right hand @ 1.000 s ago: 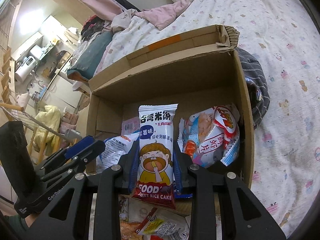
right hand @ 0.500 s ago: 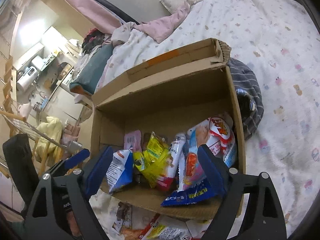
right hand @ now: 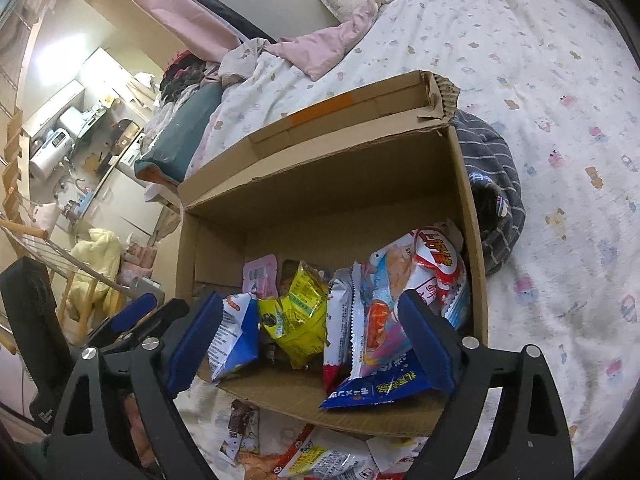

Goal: Organize snacks
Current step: 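Open the left gripper over the box while the right releases the rice cake bar, then move both open grippers back toward the snacks on the sheet, then grasp the brown wafer bar with the left gripper while the right grasps the red candy bag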

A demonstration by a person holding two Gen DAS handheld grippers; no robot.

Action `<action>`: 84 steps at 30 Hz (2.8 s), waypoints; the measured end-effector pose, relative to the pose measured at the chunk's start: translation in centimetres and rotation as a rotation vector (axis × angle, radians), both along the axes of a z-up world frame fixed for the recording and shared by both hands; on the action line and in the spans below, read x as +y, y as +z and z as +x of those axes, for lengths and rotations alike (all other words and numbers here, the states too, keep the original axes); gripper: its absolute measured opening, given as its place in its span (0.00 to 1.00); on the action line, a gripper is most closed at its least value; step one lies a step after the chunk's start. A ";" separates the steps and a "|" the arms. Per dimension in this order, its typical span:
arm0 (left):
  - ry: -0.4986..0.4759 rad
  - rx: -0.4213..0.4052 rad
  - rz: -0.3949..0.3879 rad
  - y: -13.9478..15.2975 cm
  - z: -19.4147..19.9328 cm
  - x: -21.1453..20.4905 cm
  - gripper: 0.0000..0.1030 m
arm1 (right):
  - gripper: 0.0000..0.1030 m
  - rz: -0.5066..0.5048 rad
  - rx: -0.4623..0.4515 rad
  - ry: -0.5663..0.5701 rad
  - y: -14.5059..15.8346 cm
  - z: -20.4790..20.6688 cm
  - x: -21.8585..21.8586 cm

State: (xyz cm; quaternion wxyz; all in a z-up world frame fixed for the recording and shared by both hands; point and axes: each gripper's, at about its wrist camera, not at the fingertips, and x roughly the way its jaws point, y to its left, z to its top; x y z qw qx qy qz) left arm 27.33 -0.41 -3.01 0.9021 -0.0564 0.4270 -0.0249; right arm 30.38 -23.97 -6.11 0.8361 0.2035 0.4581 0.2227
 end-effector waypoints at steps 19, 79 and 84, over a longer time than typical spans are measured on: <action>-0.010 -0.039 0.058 2.2 -6.2 0.6 0.95 | 0.94 -0.026 -0.045 -0.033 2.7 -6.2 -2.4; 0.169 0.142 0.005 -1.9 -12.6 7.6 0.95 | 0.53 -0.491 0.372 0.277 -9.6 -13.8 5.1; 0.120 0.221 0.010 -3.6 -11.6 5.9 0.94 | 0.33 -0.315 0.399 0.269 -8.1 -14.5 1.7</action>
